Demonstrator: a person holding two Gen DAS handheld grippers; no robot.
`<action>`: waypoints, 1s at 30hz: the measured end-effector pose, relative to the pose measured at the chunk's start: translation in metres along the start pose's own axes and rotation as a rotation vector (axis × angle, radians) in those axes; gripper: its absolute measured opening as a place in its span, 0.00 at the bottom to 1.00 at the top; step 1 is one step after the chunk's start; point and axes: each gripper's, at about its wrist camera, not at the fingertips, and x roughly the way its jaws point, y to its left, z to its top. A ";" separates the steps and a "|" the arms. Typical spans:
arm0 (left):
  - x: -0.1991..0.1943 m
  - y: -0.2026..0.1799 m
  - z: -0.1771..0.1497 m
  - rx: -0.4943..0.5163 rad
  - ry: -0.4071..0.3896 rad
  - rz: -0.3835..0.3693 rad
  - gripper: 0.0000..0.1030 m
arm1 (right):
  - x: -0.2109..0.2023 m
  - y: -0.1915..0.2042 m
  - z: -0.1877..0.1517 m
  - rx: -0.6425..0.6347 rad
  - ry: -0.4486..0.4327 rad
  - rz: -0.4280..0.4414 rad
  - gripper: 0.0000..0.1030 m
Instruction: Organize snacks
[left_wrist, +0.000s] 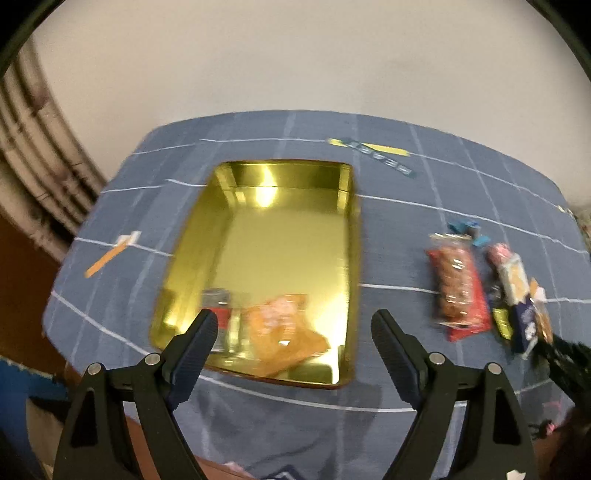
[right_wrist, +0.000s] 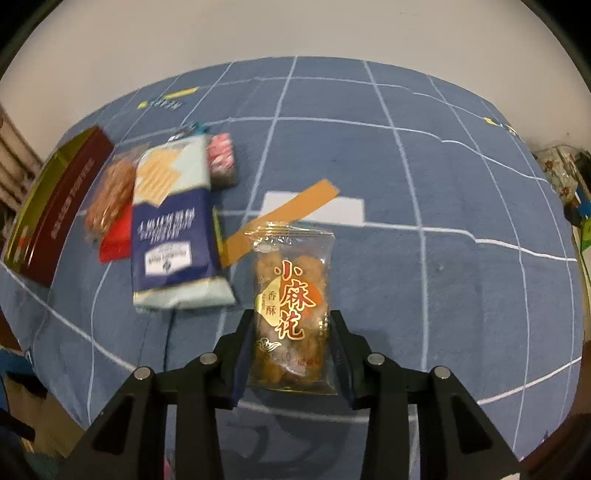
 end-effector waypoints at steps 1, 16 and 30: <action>0.001 -0.006 0.001 0.011 0.007 -0.014 0.80 | 0.002 -0.001 0.003 0.000 -0.005 -0.003 0.38; 0.027 -0.072 0.011 0.069 0.095 -0.158 0.80 | 0.032 -0.025 0.056 -0.036 -0.198 -0.071 0.38; 0.074 -0.126 0.030 0.131 0.141 -0.194 0.80 | 0.034 -0.035 0.056 -0.031 -0.261 -0.079 0.39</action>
